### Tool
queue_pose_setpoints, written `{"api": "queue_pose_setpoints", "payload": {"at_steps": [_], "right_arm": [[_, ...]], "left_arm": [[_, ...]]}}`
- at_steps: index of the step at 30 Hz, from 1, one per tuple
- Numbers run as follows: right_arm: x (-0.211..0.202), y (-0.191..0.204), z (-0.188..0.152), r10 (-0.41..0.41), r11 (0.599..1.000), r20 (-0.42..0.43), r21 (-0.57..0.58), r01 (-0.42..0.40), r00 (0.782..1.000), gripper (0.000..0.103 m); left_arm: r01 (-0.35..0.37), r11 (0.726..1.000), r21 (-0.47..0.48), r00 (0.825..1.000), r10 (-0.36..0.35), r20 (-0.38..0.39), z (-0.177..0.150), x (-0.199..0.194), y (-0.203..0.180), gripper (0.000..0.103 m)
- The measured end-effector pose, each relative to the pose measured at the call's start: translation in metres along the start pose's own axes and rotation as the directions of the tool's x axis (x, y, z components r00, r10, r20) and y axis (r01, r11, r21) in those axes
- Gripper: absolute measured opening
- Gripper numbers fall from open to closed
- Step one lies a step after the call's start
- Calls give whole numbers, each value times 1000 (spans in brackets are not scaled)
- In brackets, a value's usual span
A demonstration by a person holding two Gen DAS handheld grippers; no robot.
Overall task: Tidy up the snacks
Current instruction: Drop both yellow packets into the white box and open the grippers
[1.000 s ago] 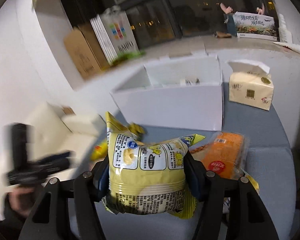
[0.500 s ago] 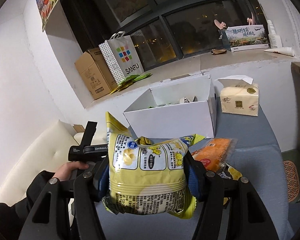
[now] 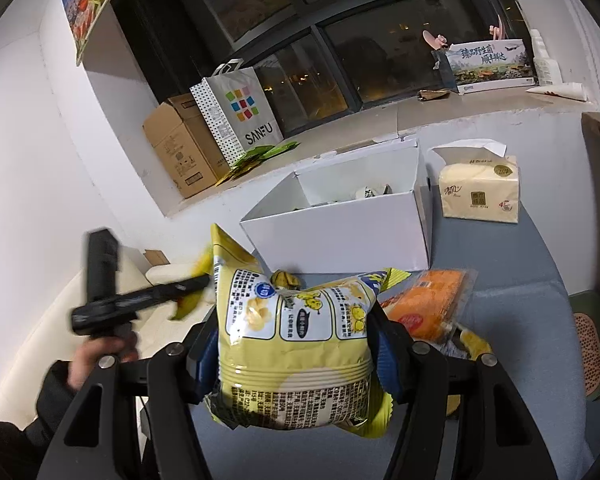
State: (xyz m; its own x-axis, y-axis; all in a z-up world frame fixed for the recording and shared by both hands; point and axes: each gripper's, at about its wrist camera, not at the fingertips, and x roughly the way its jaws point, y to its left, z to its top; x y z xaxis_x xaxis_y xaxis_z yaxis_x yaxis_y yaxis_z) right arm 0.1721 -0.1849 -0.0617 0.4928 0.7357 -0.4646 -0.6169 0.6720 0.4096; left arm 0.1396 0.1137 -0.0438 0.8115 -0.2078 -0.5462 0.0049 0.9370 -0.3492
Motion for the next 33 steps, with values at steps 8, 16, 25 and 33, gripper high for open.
{"api": "queue_pose_setpoints", "payload": {"at_steps": [8,16,25,33], "right_arm": [[47,-12,95,-34,999,-12,5,34,999,67],[125,-37,167,-100,995,-53,-8,100,994,67],[194,-75,186,-151,985,-161,60,162,975,71],[184,-77,188,-148,984,-115,81,158,982,103]], "left_arm": [[-17,992,123,999,13,34,98,39,-21,48],[-80,984,160,995,88,-43,147,122,-8,48],[-149,980,130,983,161,-83,146,168,17,90],[-151,985,78,987,155,-40,142,143,24,103]]}}
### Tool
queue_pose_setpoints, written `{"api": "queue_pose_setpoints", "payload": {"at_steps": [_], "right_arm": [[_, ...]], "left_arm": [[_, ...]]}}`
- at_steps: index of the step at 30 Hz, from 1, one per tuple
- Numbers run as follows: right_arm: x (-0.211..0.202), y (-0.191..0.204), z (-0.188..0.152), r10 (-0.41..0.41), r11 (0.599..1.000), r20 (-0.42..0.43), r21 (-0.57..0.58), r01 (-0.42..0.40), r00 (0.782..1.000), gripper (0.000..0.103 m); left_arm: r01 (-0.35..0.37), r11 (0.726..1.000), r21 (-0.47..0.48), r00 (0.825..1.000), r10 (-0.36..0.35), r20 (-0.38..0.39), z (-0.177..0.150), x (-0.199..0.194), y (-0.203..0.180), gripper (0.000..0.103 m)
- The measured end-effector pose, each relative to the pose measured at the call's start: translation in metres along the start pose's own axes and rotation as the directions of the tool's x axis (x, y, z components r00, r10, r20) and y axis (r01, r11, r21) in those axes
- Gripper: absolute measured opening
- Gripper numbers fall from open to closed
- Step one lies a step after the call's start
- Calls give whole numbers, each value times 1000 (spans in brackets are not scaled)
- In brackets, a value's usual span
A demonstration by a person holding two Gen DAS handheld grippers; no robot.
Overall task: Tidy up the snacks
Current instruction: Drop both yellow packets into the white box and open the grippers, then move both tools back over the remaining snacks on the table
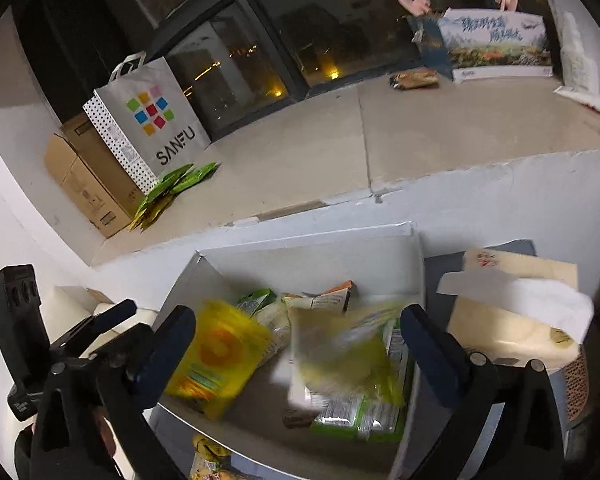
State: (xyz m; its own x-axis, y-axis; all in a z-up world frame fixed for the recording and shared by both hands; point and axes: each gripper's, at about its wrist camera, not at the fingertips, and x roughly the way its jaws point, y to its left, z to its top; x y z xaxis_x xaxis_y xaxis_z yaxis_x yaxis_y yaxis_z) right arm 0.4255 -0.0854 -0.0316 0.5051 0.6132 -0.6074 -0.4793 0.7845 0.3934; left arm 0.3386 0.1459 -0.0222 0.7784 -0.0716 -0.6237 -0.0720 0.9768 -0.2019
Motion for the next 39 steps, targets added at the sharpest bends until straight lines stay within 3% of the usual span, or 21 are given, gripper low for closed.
{"api": "queue_pose_setpoints", "payload": {"at_steps": [7,12,18,22,26,30,32,35,39], "right_arm": [[-40,18,-5,45,996,65,-79,-40,997,103],[-91,36,-25,106,984,186,-160,-76,977,103],[-162,55,-70,181,965,279,-236,-115,943,103],[-196,69,-106,197,951,306,-292,-105,931,103],[-231,75,-143,216,939,324,-326,-106,921,103],[-255,66,-190,165,953,352,-297,-58,921,103],[-262,56,-212,135,964,334,-263,-46,933,103],[-273,37,-242,42,976,327,-217,32,944,103],[-280,9,-258,-79,972,305,-188,142,949,103]], "left_arm": [[47,998,46,996,-50,69,-19,-57,-19,103],[78,996,50,983,-86,164,-42,-119,-31,103],[81,992,92,961,-103,259,-80,-183,-53,103],[143,983,112,946,-169,277,-112,-218,-69,103],[130,980,150,944,-169,283,-149,-243,-88,103],[100,987,128,956,-131,264,-187,-250,-94,103],[106,988,111,962,-130,241,-204,-249,-94,103],[102,990,94,969,-120,215,-228,-248,-92,103],[76,994,82,978,-90,190,-244,-246,-89,103]]}}
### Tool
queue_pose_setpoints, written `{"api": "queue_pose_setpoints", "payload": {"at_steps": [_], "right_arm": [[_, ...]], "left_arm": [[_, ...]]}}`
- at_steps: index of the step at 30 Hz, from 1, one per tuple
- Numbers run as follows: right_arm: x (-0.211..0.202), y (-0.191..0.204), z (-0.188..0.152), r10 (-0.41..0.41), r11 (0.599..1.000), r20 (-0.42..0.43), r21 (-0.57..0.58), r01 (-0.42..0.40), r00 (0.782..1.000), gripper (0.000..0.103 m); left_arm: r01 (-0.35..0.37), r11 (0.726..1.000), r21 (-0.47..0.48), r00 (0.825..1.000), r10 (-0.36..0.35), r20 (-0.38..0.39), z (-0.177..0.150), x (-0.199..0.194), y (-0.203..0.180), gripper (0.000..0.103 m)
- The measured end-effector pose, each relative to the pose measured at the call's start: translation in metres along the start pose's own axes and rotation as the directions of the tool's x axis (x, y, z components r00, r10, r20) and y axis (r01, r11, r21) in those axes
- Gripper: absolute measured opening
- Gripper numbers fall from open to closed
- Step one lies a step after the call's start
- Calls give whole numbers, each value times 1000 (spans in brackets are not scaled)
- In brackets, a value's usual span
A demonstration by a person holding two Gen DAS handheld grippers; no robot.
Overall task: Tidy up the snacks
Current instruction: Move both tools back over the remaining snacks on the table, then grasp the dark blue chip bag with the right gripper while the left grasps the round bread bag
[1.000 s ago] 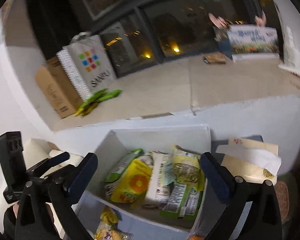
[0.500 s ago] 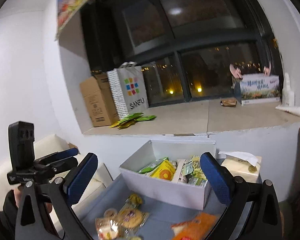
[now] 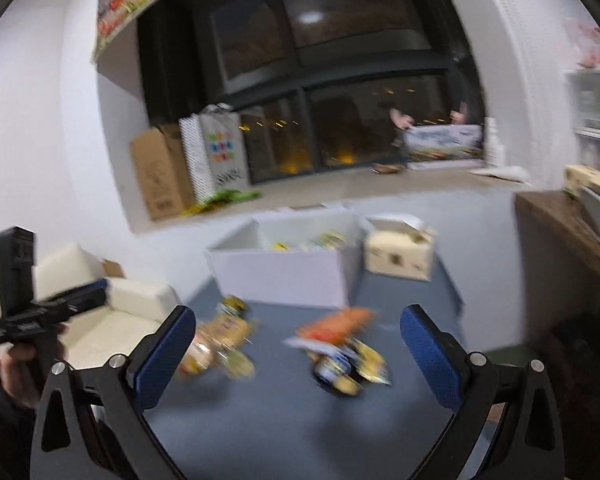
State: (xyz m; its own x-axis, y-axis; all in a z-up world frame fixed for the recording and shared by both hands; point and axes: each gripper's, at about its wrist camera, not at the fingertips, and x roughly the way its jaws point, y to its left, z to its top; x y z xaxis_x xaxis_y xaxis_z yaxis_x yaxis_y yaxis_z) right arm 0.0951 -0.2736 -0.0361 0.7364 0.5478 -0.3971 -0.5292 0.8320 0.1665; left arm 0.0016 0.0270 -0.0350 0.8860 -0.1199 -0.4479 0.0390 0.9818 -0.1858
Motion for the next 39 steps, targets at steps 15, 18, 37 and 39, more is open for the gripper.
{"api": "queue_pose_setpoints", "payload": {"at_steps": [15,18,37,39], "right_arm": [[76,-16,-32,7,1000,-279,3,-7,960,103],[95,-9,-35,10,999,-327,-33,-22,945,103],[186,-35,-63,64,994,-471,-45,-96,880,77],[174,-34,-61,101,993,-461,-12,-120,881,75]], "left_arm": [[3,1000,29,999,-2,-51,-10,11,-8,103],[9,999,35,999,-7,-52,-11,11,-8,103],[-33,999,26,991,36,-129,-29,28,12,103],[-37,999,23,989,40,-146,-32,34,17,103]]}}
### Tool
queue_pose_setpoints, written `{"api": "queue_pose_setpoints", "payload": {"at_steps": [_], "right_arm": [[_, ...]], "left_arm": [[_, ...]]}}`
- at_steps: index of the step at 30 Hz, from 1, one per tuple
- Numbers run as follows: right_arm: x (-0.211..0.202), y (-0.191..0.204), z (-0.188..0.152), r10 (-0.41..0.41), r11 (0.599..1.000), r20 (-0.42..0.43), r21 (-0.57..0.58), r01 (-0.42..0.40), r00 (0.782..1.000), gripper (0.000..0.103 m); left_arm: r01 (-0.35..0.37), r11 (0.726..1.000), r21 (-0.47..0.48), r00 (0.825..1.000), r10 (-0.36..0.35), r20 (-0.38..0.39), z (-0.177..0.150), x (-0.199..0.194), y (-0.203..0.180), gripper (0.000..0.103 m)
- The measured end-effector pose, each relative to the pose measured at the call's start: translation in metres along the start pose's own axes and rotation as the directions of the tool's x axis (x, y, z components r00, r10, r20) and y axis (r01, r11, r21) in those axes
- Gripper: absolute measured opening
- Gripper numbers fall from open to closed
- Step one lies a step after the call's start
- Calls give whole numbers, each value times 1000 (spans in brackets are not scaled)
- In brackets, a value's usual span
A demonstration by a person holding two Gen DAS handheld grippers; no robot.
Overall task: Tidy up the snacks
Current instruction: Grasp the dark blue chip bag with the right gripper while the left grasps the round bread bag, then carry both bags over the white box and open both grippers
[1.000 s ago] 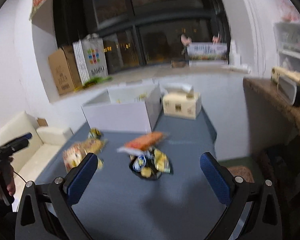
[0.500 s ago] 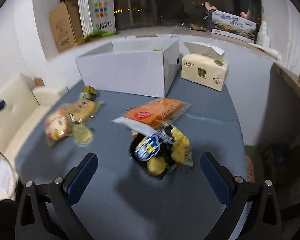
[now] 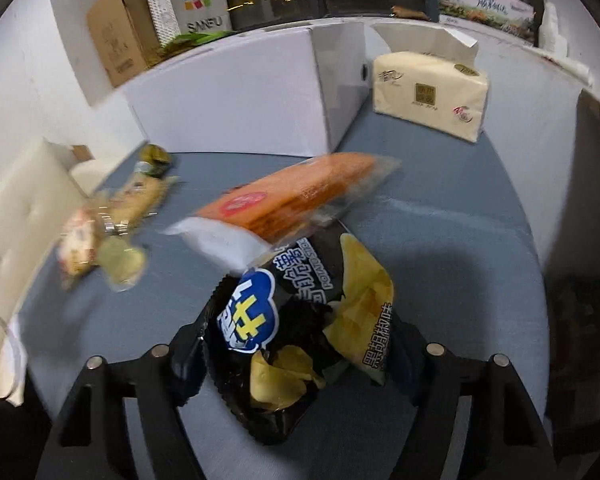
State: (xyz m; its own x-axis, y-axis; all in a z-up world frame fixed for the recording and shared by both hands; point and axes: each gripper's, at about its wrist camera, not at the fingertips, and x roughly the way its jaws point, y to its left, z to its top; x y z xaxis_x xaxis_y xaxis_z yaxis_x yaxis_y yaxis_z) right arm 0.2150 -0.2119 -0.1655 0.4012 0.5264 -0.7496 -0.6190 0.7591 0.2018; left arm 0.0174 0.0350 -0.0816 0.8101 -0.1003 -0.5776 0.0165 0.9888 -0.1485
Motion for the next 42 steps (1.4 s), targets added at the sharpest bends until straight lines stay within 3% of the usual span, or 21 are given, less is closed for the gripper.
{"api": "queue_pose_setpoints", "payload": {"at_steps": [7,11,17,22,25,26,27,31,38,42], "right_arm": [[-78,30,-35,133,990,141,26,-138,981,74],[-111,51,-45,152,988,208,-11,-153,966,74],[-116,73,-41,144,988,201,-82,-130,969,74],[-111,80,-43,149,986,185,-106,-131,971,75],[-106,77,-42,148,987,178,-91,-134,973,75],[-105,76,-42,147,987,175,-88,-133,974,75],[-104,75,-43,147,987,172,-87,-134,974,75],[-100,73,-43,150,987,162,-77,-139,975,75],[-96,75,-41,167,985,162,-79,-156,972,75],[-95,77,-36,170,984,179,-85,-157,969,75]], "left_arm": [[-38,999,18,995,39,-89,-7,34,16,103],[-59,996,64,988,68,-137,-10,56,20,103],[-92,983,162,979,119,-168,-11,88,27,103],[-130,933,335,961,201,-189,-12,116,22,103],[-78,939,335,962,159,-224,-17,127,25,100],[-73,939,337,962,156,-225,-19,128,26,85],[-60,942,330,957,149,-249,-21,131,28,80],[-21,963,268,966,89,-244,-22,122,35,77],[54,990,130,993,-40,-108,-8,64,37,77],[128,992,19,992,-128,6,18,34,41,77]]}}
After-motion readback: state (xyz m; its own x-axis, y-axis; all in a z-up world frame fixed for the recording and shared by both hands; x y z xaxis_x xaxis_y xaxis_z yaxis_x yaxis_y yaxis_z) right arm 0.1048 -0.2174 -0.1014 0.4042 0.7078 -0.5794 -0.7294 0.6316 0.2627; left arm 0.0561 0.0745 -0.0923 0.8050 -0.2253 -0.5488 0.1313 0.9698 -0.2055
